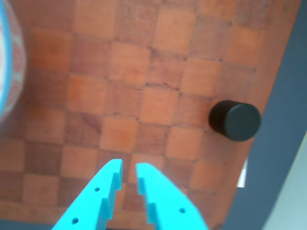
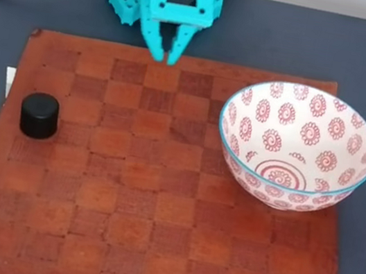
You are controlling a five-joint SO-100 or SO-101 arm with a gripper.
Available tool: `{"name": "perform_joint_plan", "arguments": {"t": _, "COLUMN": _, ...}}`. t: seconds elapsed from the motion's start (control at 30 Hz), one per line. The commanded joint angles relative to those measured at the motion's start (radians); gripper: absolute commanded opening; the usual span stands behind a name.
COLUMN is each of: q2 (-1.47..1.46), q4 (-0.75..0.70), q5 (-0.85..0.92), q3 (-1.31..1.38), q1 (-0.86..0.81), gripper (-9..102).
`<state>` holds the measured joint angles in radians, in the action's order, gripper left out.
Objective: Grasp a black cylinder and put it in a bowl.
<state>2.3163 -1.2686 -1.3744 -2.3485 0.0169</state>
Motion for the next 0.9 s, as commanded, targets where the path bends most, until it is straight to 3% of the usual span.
{"name": "perform_joint_plan", "arguments": {"t": 0.0, "q2": -0.087, "q4": -0.052, "q5": 0.051, "q3": 0.149, "q1": -0.058, "gripper": 13}}
{"name": "perform_joint_plan", "arguments": {"t": 0.2, "q2": -0.227, "q4": -0.175, "q5": 0.173, "q3": 0.39, "q1": -0.115, "gripper": 23}}
{"name": "perform_joint_plan", "arguments": {"t": 0.4, "q2": -0.365, "q4": -0.184, "q5": 0.296, "q3": 0.512, "q1": -0.144, "gripper": 28}}
{"name": "perform_joint_plan", "arguments": {"t": 0.6, "q2": -0.509, "q4": -0.183, "q5": 0.304, "q3": 0.565, "q1": -0.144, "gripper": 38}}
{"name": "perform_joint_plan", "arguments": {"t": 0.87, "q2": -0.632, "q4": -0.181, "q5": 0.304, "q3": 0.555, "q1": -0.193, "gripper": 40}}
